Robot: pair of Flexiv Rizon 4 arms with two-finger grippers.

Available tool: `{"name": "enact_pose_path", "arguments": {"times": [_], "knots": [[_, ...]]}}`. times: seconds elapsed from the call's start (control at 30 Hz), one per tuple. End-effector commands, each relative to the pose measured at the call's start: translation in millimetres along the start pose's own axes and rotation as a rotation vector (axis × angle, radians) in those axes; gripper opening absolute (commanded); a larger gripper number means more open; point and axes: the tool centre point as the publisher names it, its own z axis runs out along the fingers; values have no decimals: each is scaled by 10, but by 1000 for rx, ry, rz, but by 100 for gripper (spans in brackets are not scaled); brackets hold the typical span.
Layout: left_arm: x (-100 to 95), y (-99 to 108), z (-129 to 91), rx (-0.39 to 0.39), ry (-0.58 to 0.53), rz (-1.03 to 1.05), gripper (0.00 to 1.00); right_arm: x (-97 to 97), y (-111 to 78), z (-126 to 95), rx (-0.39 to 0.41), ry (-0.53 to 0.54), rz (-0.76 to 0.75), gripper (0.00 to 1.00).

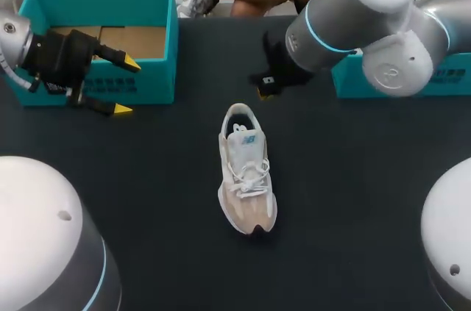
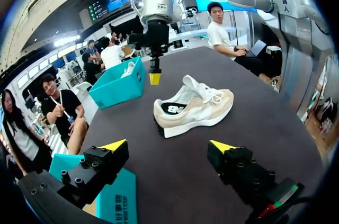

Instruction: Take the shoe out of the shoebox, open the shoe tongue, remove and reinsert the insole, then place the shoe into the shoebox

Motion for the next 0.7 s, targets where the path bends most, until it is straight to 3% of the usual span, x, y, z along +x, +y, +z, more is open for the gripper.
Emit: {"name": "enact_pose_path", "arguments": {"times": [0.03,0.27,0.4,0.47,0.7], "knots": [[9,-7,-2,-3,0,1,100,27,-11,-6,-4,-64,2,0],[9,-7,-2,-3,0,1,100,27,-11,-6,-4,-64,2,0],[9,-7,-2,-3,0,1,100,71,-26,-32,-1,-115,39,0],[9,-7,-2,-3,0,1,100,101,-81,-46,30,-147,61,0],[9,-7,-2,-3,0,1,100,217,-331,-33,12,-163,62,0]]}}
